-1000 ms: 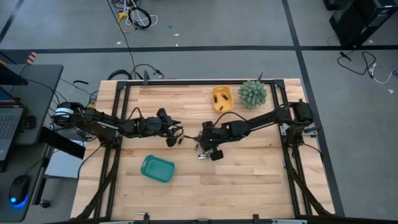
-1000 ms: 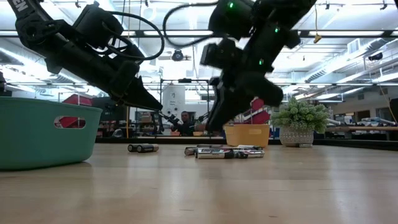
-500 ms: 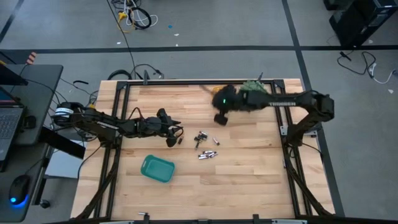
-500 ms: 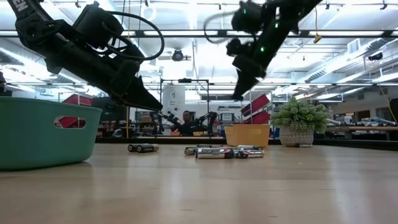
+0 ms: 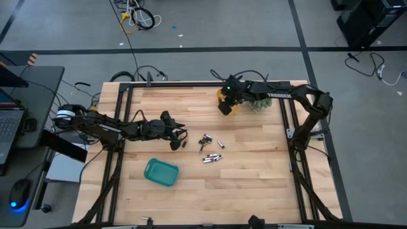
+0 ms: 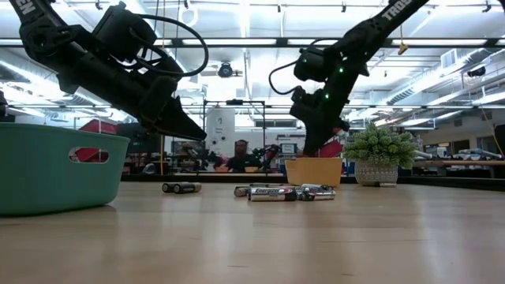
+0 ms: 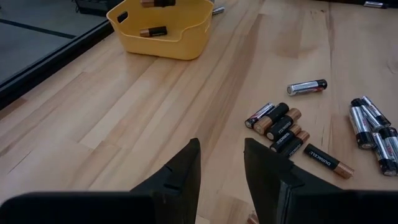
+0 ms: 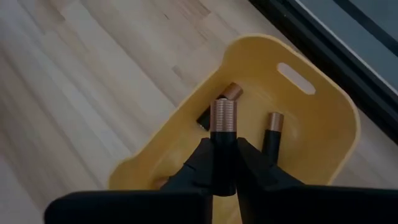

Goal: Sort batteries
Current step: Put the black battery into the yellow bin

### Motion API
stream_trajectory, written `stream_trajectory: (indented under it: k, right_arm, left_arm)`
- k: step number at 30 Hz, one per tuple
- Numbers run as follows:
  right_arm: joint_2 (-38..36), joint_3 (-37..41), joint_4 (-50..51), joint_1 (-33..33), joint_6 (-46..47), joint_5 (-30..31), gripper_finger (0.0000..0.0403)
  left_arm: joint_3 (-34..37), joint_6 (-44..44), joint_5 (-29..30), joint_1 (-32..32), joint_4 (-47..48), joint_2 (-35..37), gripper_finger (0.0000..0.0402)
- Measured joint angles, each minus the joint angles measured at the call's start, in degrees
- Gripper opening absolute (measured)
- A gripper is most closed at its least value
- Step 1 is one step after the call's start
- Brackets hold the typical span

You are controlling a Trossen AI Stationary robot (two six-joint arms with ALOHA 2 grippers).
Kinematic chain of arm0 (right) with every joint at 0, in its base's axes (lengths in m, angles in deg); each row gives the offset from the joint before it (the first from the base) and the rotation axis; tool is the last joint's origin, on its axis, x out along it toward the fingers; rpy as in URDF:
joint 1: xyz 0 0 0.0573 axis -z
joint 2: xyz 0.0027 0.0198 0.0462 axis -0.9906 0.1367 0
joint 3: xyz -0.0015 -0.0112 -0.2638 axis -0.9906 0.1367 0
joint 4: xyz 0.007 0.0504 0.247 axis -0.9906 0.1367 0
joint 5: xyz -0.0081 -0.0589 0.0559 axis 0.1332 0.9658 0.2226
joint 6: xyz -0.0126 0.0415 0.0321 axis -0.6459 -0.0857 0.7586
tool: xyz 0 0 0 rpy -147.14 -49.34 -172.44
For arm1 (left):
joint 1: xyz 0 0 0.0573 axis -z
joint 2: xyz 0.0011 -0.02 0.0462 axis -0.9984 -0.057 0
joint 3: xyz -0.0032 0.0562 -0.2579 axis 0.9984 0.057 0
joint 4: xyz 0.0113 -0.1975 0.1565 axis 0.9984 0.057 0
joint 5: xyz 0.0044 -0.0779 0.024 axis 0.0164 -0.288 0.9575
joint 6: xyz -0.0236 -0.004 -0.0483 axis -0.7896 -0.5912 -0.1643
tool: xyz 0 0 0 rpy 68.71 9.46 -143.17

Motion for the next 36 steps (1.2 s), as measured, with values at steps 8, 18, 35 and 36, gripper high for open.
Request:
stream_trajectory:
  k: [8,18,35,36]
  right_arm:
    - [-0.02,0.0,-0.37,-0.02,1.41,0.0,0.0056]
    - [-0.06,0.0,-0.78,-0.04,1.42,0.0,0.0083]
    - [-0.08,0.0,-0.98,-7.44,1.67,0.26,0.0083]
    - [-0.08,0.0,-1.28,-8.22,1.74,0.96,0.0083]
  left_arm:
    - [0.0,0.0,0.02,0.0,0.02,0.0,0.0119]
    - [0.0,-0.39,-1.2,0.0,0.73,0.0,0.0119]
    - [0.0,-9.04,-3.67,0.02,15.45,-0.02,0.0119]
    - [0.0,-9.05,-3.65,0.02,15.99,-0.02,0.0119]
